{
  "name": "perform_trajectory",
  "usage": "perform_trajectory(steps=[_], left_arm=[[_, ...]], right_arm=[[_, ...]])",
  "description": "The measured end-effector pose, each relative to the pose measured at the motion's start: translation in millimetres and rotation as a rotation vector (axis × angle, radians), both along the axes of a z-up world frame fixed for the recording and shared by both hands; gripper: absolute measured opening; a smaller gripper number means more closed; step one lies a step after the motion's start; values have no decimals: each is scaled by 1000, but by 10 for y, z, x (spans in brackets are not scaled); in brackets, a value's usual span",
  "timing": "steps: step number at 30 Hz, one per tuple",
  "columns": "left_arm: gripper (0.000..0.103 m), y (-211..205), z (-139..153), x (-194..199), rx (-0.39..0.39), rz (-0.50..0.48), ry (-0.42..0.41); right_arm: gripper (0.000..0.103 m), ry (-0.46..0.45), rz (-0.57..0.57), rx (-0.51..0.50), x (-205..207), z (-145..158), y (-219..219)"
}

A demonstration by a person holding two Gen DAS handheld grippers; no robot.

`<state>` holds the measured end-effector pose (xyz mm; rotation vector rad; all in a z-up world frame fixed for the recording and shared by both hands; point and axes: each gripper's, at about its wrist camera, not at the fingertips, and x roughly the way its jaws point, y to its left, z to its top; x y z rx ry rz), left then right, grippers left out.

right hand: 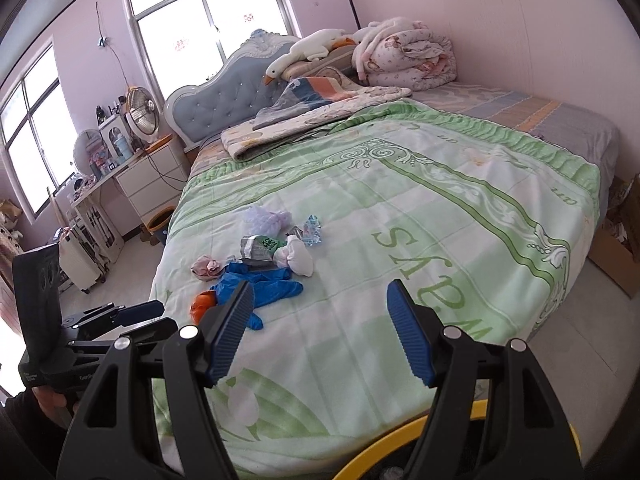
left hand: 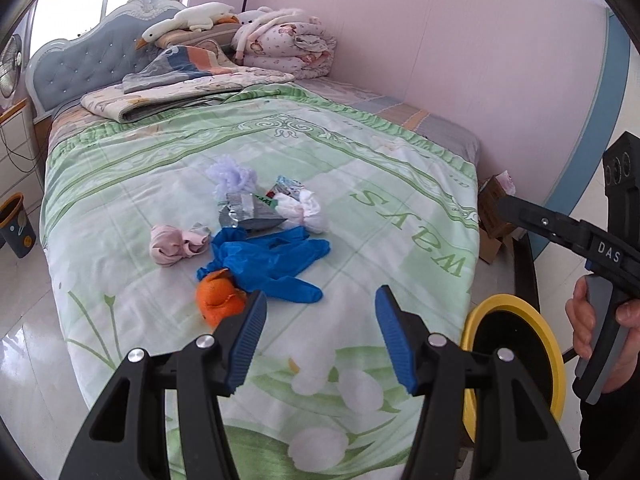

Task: Collect trash
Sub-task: 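Move the left tool to the orange while the right tool approaches the white tissue bundle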

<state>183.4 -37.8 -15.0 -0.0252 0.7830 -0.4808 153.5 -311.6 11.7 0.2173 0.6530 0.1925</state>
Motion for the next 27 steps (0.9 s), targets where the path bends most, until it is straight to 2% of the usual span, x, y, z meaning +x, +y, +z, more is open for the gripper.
perform_trajectory(steps=[8,16,27], left_arm=[[54,301,-164,234,-9,67,39],[54,511,-414,477,-28,113,102],[54,627,-689,727,-56,121,166]], right_arm=[[66,44,50,-14,477,-137,314],[66,110,78,-47,999,-409,571],[66,195,90,-98,1623,-795,842]])
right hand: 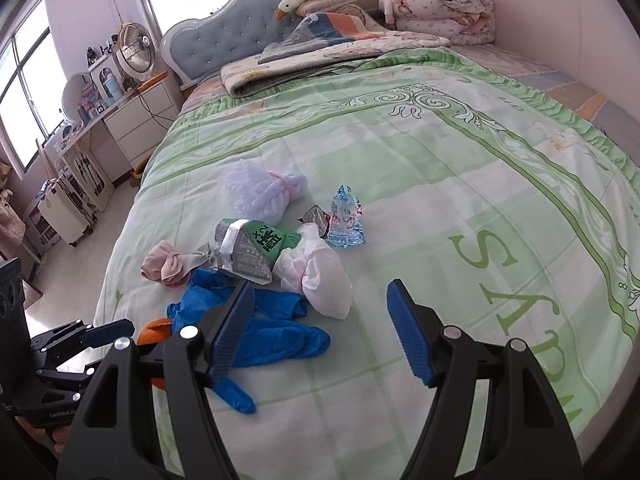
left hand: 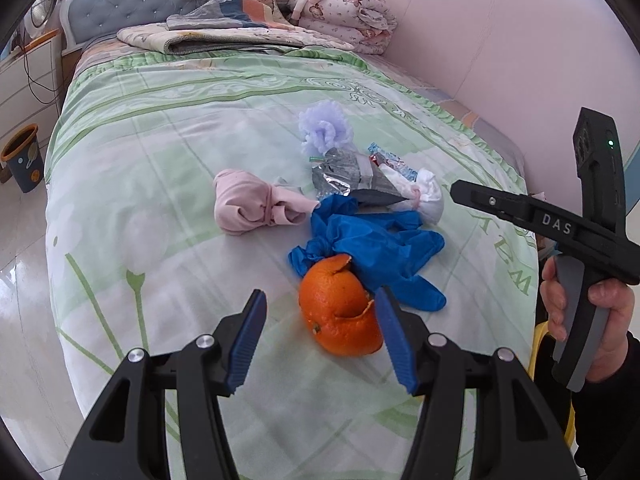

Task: Collect trash
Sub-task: 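Move the left tool to the orange while the right tool approaches the white tissue bundle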

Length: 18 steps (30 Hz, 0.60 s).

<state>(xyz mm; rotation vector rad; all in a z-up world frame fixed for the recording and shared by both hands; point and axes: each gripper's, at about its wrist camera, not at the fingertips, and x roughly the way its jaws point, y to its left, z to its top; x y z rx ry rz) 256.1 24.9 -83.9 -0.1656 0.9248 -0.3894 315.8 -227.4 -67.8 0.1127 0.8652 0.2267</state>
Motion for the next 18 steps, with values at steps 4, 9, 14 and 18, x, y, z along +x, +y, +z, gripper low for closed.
perform_trajectory(steps=[4,9,14,18], left_arm=[[54,-33,-60,53,-7,-14,7],[54,-88,-111,111,-14,-35,10],[53,-174,-152,135,-11,-63,3],[47,-212,-191,140,-20,-81,-2]], right_arm=[[66,17,3,-24,149,-126,80],[66,37,-7,-32,336,-259,124],[66,49,-10,-41,483,-367,163],[64,65,-9,-37,587,-448,193]])
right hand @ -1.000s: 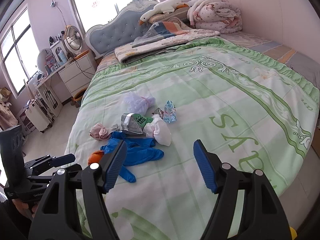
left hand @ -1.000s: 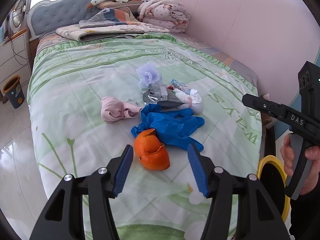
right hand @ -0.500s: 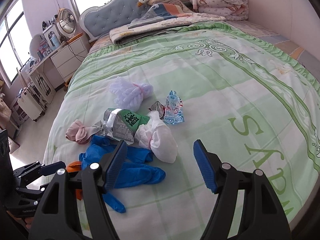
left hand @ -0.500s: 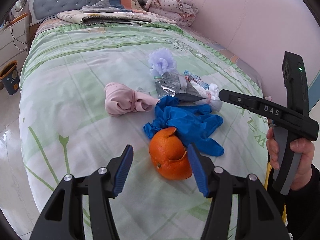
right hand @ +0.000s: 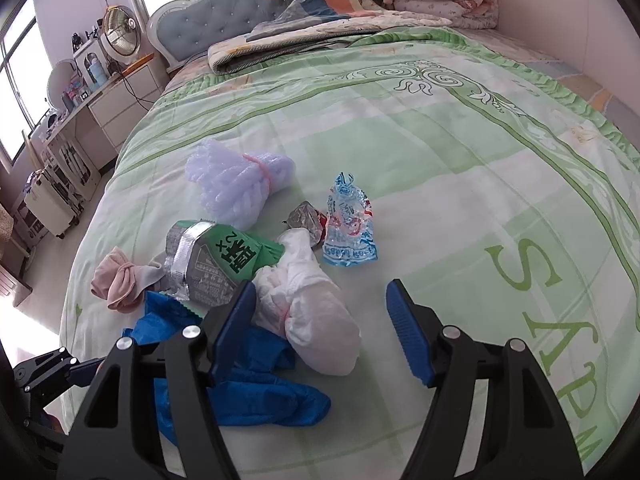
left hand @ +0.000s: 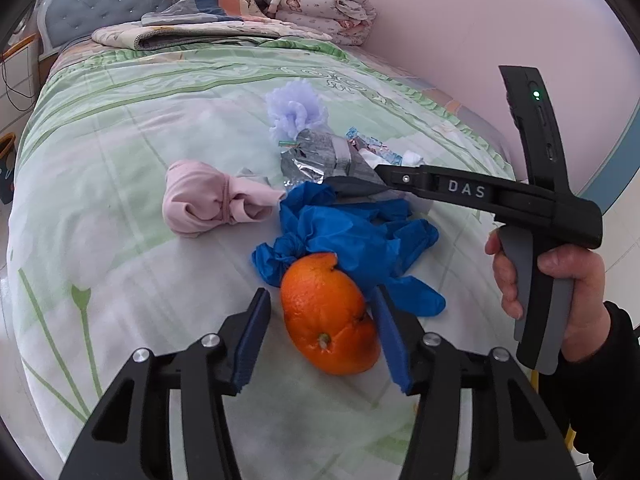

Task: Collect trash
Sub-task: 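Grasp the orange with the left tool while the right tool grasps the white tissue bundle, then carry the orange and white tissue bundle over the yellow-rimmed bin with both tools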

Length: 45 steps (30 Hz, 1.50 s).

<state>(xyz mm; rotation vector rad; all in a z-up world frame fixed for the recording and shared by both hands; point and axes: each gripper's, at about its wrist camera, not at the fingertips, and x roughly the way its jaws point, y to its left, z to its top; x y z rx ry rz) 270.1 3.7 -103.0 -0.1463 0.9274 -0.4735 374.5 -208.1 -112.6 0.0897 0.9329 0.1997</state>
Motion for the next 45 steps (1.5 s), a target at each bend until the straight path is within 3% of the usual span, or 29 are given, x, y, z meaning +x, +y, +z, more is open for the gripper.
perform_trajectory(steps=[4,8,13,25,45], left_arm=[[40,-7,-17,10,-20,-9,-3],[36,15,-35,12,-42,-11,-2],[35,41,-25,-9,-59,-4,-3],[34,217,169,-106,-88,21,-35],[34,288,509,-405,-53,49,-92]], right_arm=[[57,17,3,12,53,-75,25],[40,6,22,16,49,-76,57],[34,-1,16,52,45,-50,44],[34,-66,12,69,-206,275,-13],[34,-142,37,97,-913,758,-47]])
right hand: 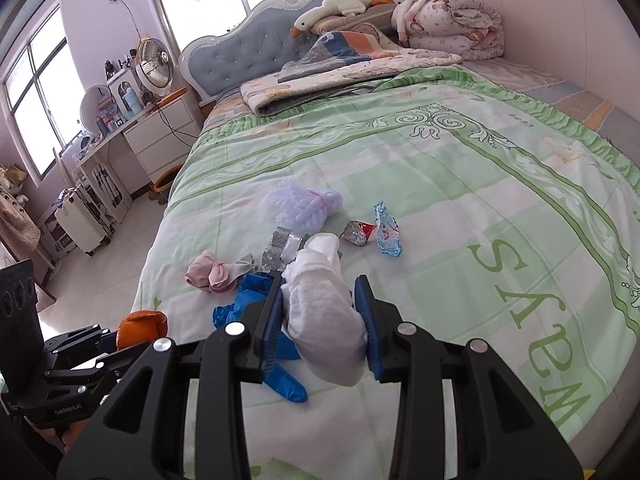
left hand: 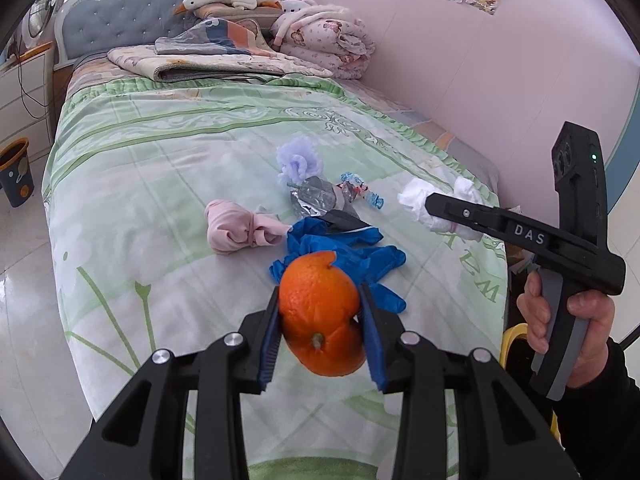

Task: Collect trash
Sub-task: 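Carry the orange and white tissue bundle over the yellow-rimmed bin with both tools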

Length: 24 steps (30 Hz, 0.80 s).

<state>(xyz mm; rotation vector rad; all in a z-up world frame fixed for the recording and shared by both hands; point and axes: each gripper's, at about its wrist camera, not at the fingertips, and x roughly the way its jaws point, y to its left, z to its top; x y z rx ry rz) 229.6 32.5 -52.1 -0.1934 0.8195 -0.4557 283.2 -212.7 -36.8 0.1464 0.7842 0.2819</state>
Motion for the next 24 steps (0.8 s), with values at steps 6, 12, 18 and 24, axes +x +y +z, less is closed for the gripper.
perform_trajectory(steps=[6,12,18,24], left_arm=[[34,-77,112,-107,8,-5,-23],[34,-193,243,-211,15,-13,-46],[34,-383,367,-350,16,-41,-70],[34,-620,488,-507,18,-88,-101]], right_arm=[[34,-18,-4,6,-229,106,-83],[34,-37,-9,24,-454,218,-201],[34,-68,-11,34,-729,366,-326],[34,-77,-33,29,-1008,477,-479]])
